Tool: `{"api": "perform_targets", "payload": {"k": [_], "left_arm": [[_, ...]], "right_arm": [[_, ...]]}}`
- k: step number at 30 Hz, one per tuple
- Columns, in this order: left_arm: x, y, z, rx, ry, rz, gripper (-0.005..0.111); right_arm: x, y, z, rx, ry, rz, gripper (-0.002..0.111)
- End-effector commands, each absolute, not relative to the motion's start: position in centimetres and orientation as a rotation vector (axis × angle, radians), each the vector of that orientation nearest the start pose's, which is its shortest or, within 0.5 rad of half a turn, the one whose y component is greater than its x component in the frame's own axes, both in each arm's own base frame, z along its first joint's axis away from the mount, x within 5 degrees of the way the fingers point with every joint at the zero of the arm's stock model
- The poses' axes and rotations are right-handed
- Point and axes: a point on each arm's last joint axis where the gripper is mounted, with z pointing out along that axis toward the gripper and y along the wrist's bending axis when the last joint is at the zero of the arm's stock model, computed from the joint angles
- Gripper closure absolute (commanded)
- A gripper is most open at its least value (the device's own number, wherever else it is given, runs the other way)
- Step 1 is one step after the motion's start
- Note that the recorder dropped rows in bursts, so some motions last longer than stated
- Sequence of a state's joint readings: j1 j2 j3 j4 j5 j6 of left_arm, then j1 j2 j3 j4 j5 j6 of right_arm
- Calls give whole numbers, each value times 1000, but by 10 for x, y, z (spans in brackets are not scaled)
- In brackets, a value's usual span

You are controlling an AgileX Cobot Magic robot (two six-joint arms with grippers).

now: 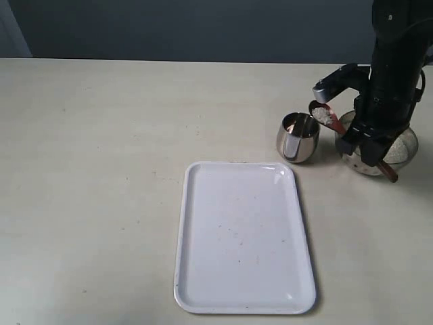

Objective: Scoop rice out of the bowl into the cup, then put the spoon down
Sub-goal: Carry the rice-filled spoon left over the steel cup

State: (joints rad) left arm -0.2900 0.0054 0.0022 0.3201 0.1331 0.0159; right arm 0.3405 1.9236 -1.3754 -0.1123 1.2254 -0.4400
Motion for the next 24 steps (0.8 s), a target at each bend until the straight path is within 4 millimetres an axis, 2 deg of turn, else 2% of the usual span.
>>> {"api": "perform_targets", "payload": {"k": [1,14,20,24], "left_arm": [[55,-13,203,454,1535,55,106],[55,-13,203,454,1535,55,106],[55,-13,203,454,1535,55,106],[55,-13,203,454,1535,55,106]], "right_arm": [[341,110,198,-1261,2980,-175,109],[340,114,198,-1249,2985,-153,109],[340,118,195,-1324,2951,-287,109],[342,118,190,-1335,2960,-297,109]]}}
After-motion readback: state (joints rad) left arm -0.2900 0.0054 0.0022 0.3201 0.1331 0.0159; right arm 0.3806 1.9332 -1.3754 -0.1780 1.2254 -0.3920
